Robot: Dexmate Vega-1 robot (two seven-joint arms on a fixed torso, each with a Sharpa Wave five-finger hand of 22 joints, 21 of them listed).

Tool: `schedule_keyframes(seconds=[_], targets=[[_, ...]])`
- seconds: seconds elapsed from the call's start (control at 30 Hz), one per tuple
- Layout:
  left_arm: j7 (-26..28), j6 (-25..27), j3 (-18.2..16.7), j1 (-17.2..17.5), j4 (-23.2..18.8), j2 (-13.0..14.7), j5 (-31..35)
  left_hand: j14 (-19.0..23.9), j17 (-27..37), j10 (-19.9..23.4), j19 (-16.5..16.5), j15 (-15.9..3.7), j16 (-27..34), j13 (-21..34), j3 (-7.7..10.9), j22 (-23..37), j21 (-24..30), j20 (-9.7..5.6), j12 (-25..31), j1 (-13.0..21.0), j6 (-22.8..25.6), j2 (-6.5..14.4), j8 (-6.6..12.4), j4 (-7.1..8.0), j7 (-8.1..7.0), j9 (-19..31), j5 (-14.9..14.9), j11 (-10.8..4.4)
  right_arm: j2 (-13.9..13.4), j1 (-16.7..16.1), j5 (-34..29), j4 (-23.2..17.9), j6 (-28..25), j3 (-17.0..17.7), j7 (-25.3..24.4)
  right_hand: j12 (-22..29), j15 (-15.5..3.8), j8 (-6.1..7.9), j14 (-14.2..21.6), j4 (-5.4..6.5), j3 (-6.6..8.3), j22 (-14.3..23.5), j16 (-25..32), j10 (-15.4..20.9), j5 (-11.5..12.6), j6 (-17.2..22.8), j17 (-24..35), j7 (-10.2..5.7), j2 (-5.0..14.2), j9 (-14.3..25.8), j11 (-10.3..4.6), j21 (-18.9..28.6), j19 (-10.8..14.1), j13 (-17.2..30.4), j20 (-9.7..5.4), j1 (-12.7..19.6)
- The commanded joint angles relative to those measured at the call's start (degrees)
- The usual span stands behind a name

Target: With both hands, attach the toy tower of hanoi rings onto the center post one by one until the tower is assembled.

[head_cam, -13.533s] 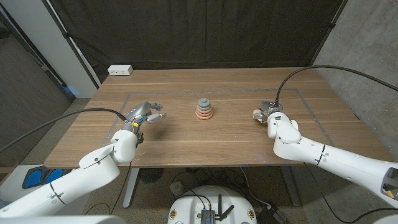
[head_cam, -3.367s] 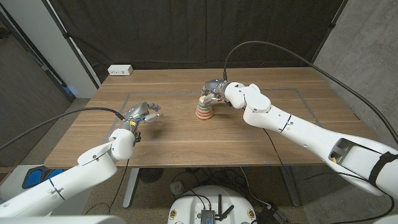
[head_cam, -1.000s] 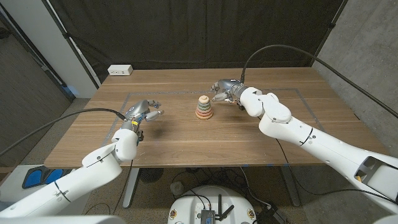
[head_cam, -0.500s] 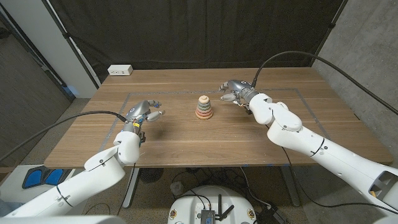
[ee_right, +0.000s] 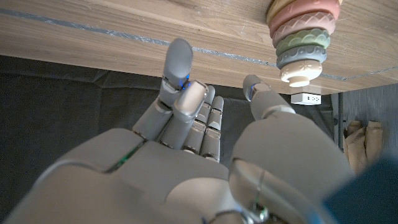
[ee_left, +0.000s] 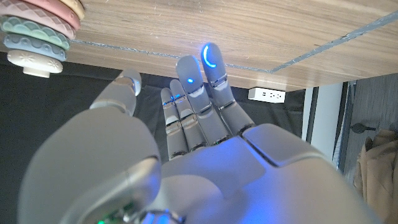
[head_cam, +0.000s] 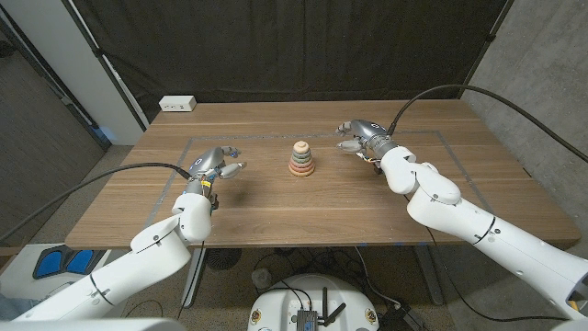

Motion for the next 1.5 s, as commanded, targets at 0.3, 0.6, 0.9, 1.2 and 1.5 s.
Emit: schedule_keyframes(seconds=[0.3, 0.6, 0.9, 1.2, 1.5], targets=[[0.0, -0.6, 2.0, -2.5, 1.4, -1.3, 1.5, -0.3, 0.0, -0.2, -0.2, -3.74, 0.4, 0.0, 0.38, 0.0, 0.0, -8.00, 0.1, -0.3, -0.2, -0.5, 0.25, 0.12, 0.08, 0.3, 0.0, 0.15, -3.0, -5.8, 3.6, -1.0, 0.2, 4.1, -8.2, 0.8, -0.10, 0.37, 0.7, -0.06, 0.65, 0.1, 0.1, 0.9, 0.4, 1.2, 0.3, 0.32, 0.19, 0.0, -0.63, -0.1, 0.3, 0.4, -1.36, 1.3], [-0.7, -0.2, 3.0, -3.5, 1.9, -2.0, 1.7, -0.4, 0.0, -0.2, -0.2, -3.74, 0.4, 0.0, 0.39, 0.0, 0.0, -8.01, 0.2, -0.3, -0.1, -0.5, 0.32, 0.13, 0.07, 0.3, 0.0, 0.09, -4.6, -7.7, 4.9, -1.4, 1.1, 5.8, -10.6, 1.1, -0.10, 0.43, 0.7, -0.11, 0.87, 0.1, 0.1, 1.3, 0.5, 1.5, 0.3, -0.04, 0.40, 0.0, -0.71, -0.2, 0.4, 0.6, -1.37, 1.8], [-0.6, 1.0, 4.1, -4.2, 1.2, -2.3, 3.2, -0.4, 0.0, -0.3, -0.3, -3.74, 0.5, 0.0, 0.39, -0.1, 0.0, -8.00, 0.2, -0.3, -0.3, -0.5, 0.31, 0.15, 0.07, 0.3, 0.0, 0.14, -5.6, -9.1, 5.6, -0.4, 3.1, 6.9, -13.2, 1.3, -0.09, 0.45, 0.8, -0.13, 1.00, 0.2, 0.1, 1.8, 0.6, 1.7, 0.3, -0.47, 0.51, -0.1, -0.96, -0.2, 0.4, 0.9, -1.35, 2.3], [-0.8, 1.8, 4.8, -4.6, 0.9, -2.4, 4.2, -0.4, 0.0, -0.3, -0.3, -3.74, 0.5, 0.0, 0.38, -0.1, 0.1, -8.00, 0.2, -0.3, -0.3, -0.5, 0.35, 0.16, 0.10, 0.3, 0.0, 0.12, -6.1, -10.0, 3.9, 0.3, 2.1, 6.6, -15.3, 1.4, -0.08, 0.32, 0.8, -0.13, 1.04, 0.1, 0.1, 1.9, 0.7, 1.5, 0.3, -0.62, 0.54, -0.1, -1.08, -0.2, 0.4, 1.1, -1.34, 2.6], [-1.1, 2.8, 5.8, -5.6, 1.1, -3.0, 5.1, -0.5, -0.1, -0.4, -0.2, -3.74, 0.5, -0.1, 0.36, 0.0, 0.1, -7.99, 0.2, -0.3, -0.3, -0.5, 0.35, 0.16, 0.09, 0.3, -0.1, 0.22, -6.3, -10.5, 2.4, 1.7, 3.0, 6.5, -17.2, 1.4, -0.08, 0.32, 0.8, -0.10, 1.05, 0.2, 0.1, 2.1, 0.7, 1.7, 0.3, -0.95, 0.52, -0.1, -1.36, -0.2, 0.4, 1.4, -1.33, 2.8]])
